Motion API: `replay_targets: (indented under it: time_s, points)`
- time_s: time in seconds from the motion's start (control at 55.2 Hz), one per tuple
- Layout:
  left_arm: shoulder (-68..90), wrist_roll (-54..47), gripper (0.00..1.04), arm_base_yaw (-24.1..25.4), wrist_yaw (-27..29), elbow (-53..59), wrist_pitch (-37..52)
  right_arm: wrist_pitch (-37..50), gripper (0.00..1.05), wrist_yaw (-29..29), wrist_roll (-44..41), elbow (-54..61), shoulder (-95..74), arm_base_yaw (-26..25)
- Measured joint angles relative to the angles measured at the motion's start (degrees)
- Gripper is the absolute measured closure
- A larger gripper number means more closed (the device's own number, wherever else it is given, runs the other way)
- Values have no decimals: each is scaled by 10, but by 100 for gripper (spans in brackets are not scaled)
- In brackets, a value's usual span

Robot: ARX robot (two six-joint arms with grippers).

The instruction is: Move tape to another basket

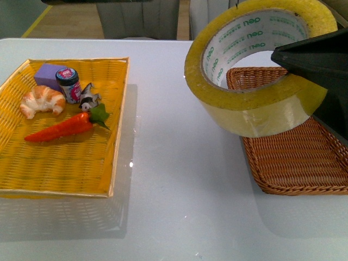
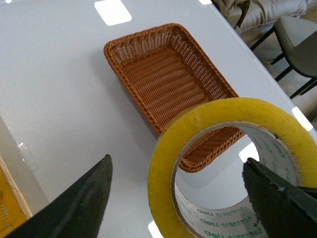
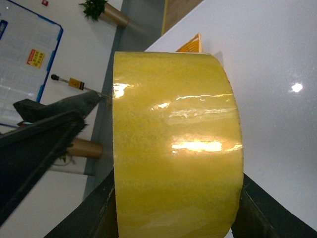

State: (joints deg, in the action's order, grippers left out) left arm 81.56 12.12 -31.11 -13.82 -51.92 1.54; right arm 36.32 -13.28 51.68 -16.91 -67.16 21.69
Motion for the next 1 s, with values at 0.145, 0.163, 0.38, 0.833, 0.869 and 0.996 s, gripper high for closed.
replay_targets:
  time_s: [0.145, 0.163, 0.38, 0.833, 0.869, 0.996]
  points:
    - [-52, 0, 9, 27, -7, 33, 34, 1, 57, -3, 7, 5, 9, -22]
    - [-56, 0, 9, 29, -7, 36, 37, 1, 57, -5, 8, 5, 10, -24]
    - [-175, -96, 45, 71, 363, 229, 340, 9, 57, -37, 11, 5, 5, -70]
    - [-370, -115, 103, 210, 237, 429, 337, 69, 57, -78, 11, -22, -103, -165]
    - [-383, -115, 103, 217, 228, 437, 331, 76, 57, -77, 13, -24, -111, -167]
    - [-422, -115, 103, 235, 210, 456, 311, 87, 57, -77, 15, -26, -128, -172]
